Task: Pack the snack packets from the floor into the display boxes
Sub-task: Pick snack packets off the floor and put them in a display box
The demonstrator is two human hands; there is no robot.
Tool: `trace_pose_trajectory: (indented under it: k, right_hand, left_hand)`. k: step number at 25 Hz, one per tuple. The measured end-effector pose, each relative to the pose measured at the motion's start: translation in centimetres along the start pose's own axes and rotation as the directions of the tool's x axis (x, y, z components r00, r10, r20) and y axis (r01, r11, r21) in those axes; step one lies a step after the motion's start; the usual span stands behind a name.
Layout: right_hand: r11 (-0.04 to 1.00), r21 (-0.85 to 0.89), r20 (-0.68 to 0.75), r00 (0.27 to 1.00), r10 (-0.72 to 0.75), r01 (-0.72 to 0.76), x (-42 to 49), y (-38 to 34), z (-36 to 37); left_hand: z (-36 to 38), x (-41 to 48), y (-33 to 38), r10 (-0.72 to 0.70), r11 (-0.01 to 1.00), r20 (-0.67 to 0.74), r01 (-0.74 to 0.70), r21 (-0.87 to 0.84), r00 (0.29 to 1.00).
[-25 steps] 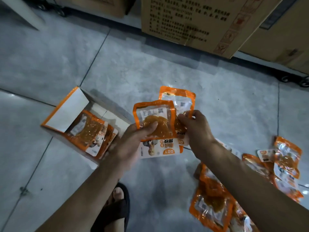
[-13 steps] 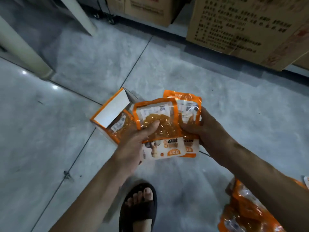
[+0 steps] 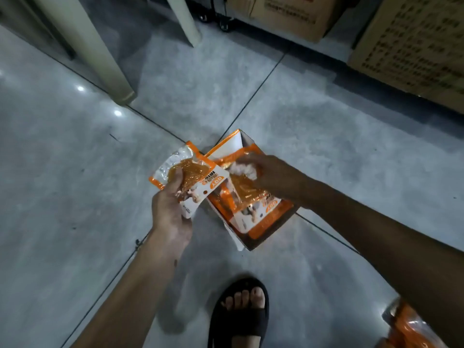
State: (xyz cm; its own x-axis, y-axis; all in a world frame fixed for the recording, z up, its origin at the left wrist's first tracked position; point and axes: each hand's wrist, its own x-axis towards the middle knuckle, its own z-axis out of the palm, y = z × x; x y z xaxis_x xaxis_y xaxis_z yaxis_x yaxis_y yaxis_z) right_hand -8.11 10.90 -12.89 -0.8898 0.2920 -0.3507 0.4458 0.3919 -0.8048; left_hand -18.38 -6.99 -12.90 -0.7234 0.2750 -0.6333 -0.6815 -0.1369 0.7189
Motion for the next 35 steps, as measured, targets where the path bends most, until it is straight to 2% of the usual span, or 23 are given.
trace_pose_trajectory:
  k: [1, 3, 5, 7, 10, 11, 12, 14, 16, 19, 21, 23, 26, 29, 31, 33, 35]
  right_hand:
    - [0.998, -0.033, 0.04, 0.998, -0.05, 0.051, 0.8, 0.9, 1.4]
    - [0.988, -0.139, 0.105, 0.993, -0.059, 0.073, 1.2, 1.7, 3.0]
    - [0.959, -0.265, -0.016, 0.994, -0.108, 0.1, 1.3, 1.5, 3.5]
    - [0.972, -0.208, -0.069, 0.99, -0.123, 0.107, 0.9, 0.8, 3.9]
    - [0.996, -0.087, -0.03, 0.999, -0.037, 0.034, 1.1, 0.3, 4.6]
    - [0.999, -0.002, -0.045, 0.998, -0.037, 0.037, 1.1, 0.5, 4.9]
    - [0.999, 0.012, -0.052, 0.998, -0.034, 0.035, 1.0, 0.8, 5.0]
    - [0.999, -0.025, -0.109, 0.993, -0.036, 0.033, 0.8, 1.7, 5.1]
    - [0.999, -0.03, -0.183, 0.983, 0.023, -0.029, 0.7, 2.5, 5.3]
    - [0.997, 0.032, -0.289, 0.954, 0.08, -0.074, 0.5, 2.6, 5.6]
    - [0.997, -0.052, -0.275, 0.961, 0.033, -0.049, 0.1, 2.4, 6.7]
    - [0.991, -0.129, -0.186, 0.982, 0.012, -0.036, -0.5, 2.3, 7.6]
    - [0.995, -0.091, -0.115, 0.993, 0.017, -0.028, -0.8, 3.0, 7.4]
    - [0.997, -0.012, -0.169, 0.983, -0.078, 0.078, -0.4, 3.3, 6.0]
    - [0.997, 0.06, -0.23, 0.972, -0.041, 0.056, -0.3, 3.2, 5.4]
    - [0.998, 0.011, -0.224, 0.973, -0.051, 0.055, -0.3, 3.1, 5.6]
    - [0.99, -0.133, -0.226, 0.971, -0.084, 0.054, -0.3, 3.5, 6.2]
  left_hand:
    - [0.1, 0.1, -0.2, -0.002, 1.0, 0.016, 0.002, 0.014, 1.0]
    - [0.2, -0.1, -0.5, -0.003, 1.0, 0.072, 0.001, 0.018, 0.997]
    - [0.0, 0.0, -0.8, 0.004, 1.0, 0.126, -0.007, 0.024, 0.992]
    - [-0.1, 0.0, -0.9, 0.006, 0.999, 0.14, -0.011, 0.038, 0.99]
    - [0.3, -0.4, -0.9, -0.027, 0.997, 0.131, 0.018, 0.069, 0.991]
    - [0.5, -0.6, -0.9, -0.038, 0.996, 0.113, 0.028, 0.09, 0.993]
    - [0.6, -0.6, -0.9, -0.042, 0.994, 0.099, 0.031, 0.106, 0.994]
    - [0.6, -0.9, -0.9, -0.033, 0.993, 0.103, 0.021, 0.118, 0.994]
    - [-0.1, -1.4, -1.2, -0.046, 0.992, 0.129, 0.03, 0.12, 0.991]
    - [-1.0, -2.4, -1.7, -0.142, 0.985, 0.084, 0.132, 0.112, 0.986]
    - [-1.2, -2.6, -2.2, -0.168, 0.98, 0.063, 0.16, 0.118, 0.984]
    - [-1.1, -2.6, -2.3, -0.154, 0.98, 0.068, 0.144, 0.134, 0.986]
    - [-1.0, -2.5, -2.6, -0.143, 0.981, 0.087, 0.13, 0.146, 0.986]
    - [-1.2, -2.3, -2.6, -0.129, 0.979, 0.084, 0.113, 0.169, 0.988]
    - [-1.3, -2.3, -2.5, -0.101, 0.979, 0.082, 0.085, 0.185, 0.991]
    - [-1.4, -2.4, -2.4, -0.084, 0.981, 0.087, 0.067, 0.182, 0.993]
    - [-1.4, -2.6, -2.3, -0.076, 0.981, 0.085, 0.059, 0.186, 0.993]
